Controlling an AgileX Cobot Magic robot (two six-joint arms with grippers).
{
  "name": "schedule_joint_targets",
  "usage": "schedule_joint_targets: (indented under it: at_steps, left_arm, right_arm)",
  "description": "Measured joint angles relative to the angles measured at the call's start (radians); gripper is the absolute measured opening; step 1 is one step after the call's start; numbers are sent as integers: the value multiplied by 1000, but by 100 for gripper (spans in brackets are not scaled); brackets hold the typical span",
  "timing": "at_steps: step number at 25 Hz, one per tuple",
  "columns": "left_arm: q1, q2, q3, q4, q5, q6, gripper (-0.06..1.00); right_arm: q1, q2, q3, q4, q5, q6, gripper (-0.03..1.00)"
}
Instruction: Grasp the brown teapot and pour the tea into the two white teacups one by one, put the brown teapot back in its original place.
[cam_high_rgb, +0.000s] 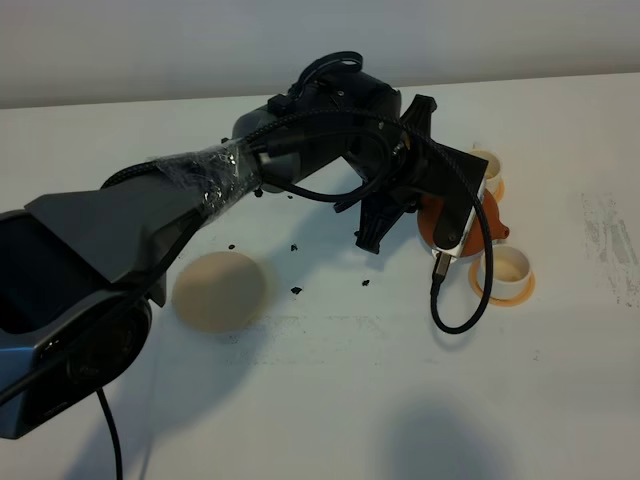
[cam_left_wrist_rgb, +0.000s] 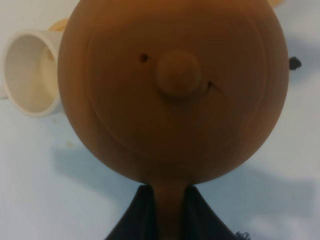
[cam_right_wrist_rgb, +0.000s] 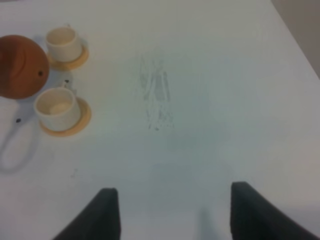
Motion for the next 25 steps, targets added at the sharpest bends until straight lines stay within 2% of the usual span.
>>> schedule_joint_targets:
  at_steps: [7,25]
  left_arm:
    - [-18,4,0,82,-34,2,9]
    - [-36,10,0,118,-72,149,9]
  right_arm:
    - [0,0,0,0,0,0,47]
    - [0,0,0,0,0,0,47]
